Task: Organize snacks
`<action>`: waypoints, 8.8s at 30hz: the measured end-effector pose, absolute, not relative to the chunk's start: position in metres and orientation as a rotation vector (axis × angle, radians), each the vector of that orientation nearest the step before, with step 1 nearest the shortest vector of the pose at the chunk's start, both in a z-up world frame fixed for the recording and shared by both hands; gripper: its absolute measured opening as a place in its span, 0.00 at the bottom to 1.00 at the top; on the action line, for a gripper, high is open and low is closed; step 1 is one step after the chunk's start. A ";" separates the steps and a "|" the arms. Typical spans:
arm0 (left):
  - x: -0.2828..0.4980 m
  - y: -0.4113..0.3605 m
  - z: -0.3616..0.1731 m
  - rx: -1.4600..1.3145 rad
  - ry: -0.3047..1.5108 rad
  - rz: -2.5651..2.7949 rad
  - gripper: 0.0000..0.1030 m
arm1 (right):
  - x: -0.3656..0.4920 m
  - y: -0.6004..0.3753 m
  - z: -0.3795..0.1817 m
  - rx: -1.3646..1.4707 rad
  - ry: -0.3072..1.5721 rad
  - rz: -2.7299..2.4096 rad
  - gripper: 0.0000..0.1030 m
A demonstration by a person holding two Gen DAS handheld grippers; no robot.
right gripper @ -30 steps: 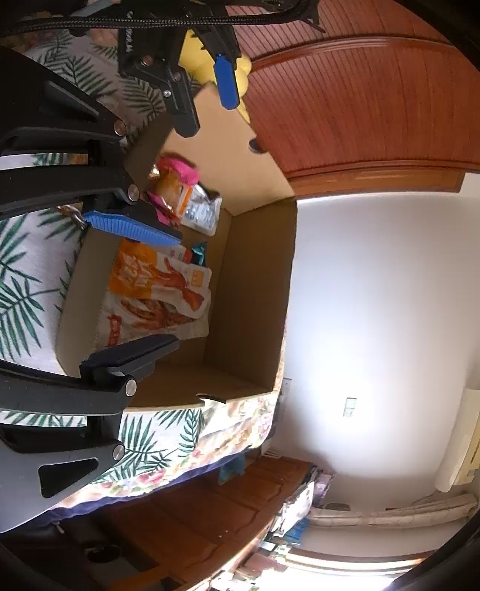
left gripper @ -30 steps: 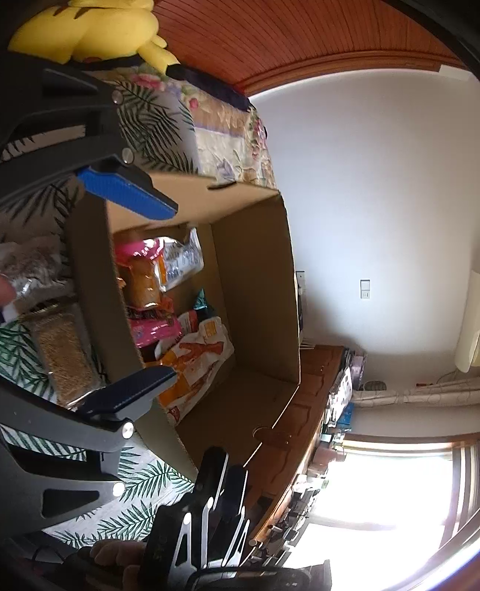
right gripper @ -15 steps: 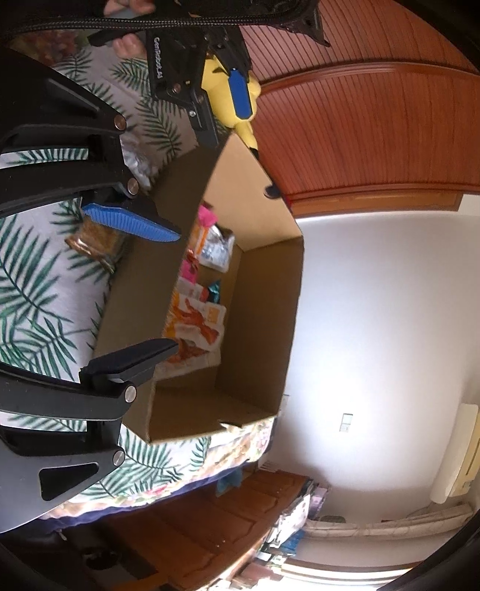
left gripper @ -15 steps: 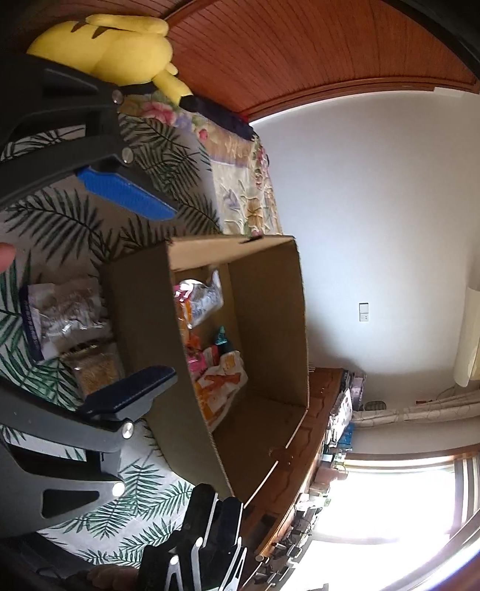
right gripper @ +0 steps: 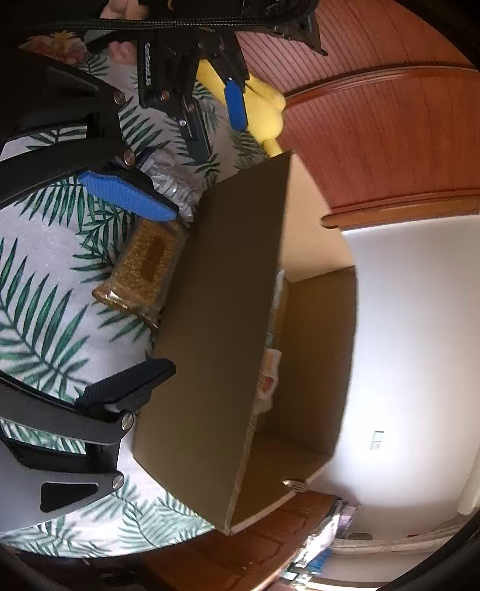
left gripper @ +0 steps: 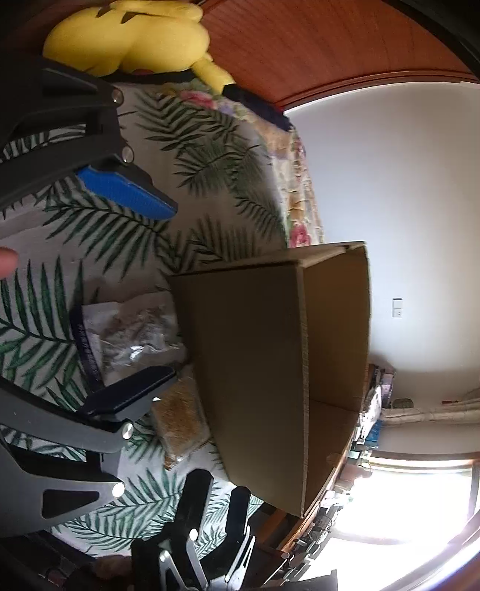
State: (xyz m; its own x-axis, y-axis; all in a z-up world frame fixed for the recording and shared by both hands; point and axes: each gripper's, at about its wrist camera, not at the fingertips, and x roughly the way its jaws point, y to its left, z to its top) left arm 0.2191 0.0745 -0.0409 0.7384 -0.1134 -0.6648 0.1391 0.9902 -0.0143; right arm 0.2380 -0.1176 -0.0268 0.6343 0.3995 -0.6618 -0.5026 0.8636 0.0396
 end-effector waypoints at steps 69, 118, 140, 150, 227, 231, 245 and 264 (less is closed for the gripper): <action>0.274 0.042 -0.088 -0.030 0.911 -0.127 0.79 | 0.255 -0.124 -0.081 -0.146 0.898 0.485 0.86; 0.212 0.041 -0.019 -0.084 0.693 -0.249 0.56 | 0.232 -0.138 -0.057 -0.134 0.800 0.493 0.83; 0.264 0.021 0.072 -0.022 0.489 -0.305 0.56 | 0.261 -0.173 0.053 -0.166 0.560 0.429 0.83; 0.311 0.019 0.064 -0.019 0.516 -0.302 0.56 | 0.304 -0.163 0.056 -0.178 0.550 0.436 0.83; 0.074 0.008 0.093 -0.005 0.453 -0.137 0.99 | 0.112 -0.200 0.086 -0.077 0.464 0.382 1.00; 0.062 0.005 0.093 0.009 0.443 -0.122 1.00 | 0.102 -0.203 0.089 -0.069 0.451 0.367 1.00; 0.035 -0.012 0.074 -0.004 0.461 -0.089 1.00 | 0.065 -0.208 0.084 -0.049 0.411 0.327 1.00; 0.026 0.001 0.054 -0.021 0.473 -0.004 1.00 | 0.050 -0.217 0.065 -0.029 0.405 0.299 0.99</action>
State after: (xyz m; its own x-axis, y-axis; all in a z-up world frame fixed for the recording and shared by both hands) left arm 0.0258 0.0013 0.0542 0.8902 -0.0082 -0.4556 -0.0013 0.9998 -0.0207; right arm 0.0499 -0.2166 0.0652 0.8759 0.2809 -0.3923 -0.2923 0.9558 0.0317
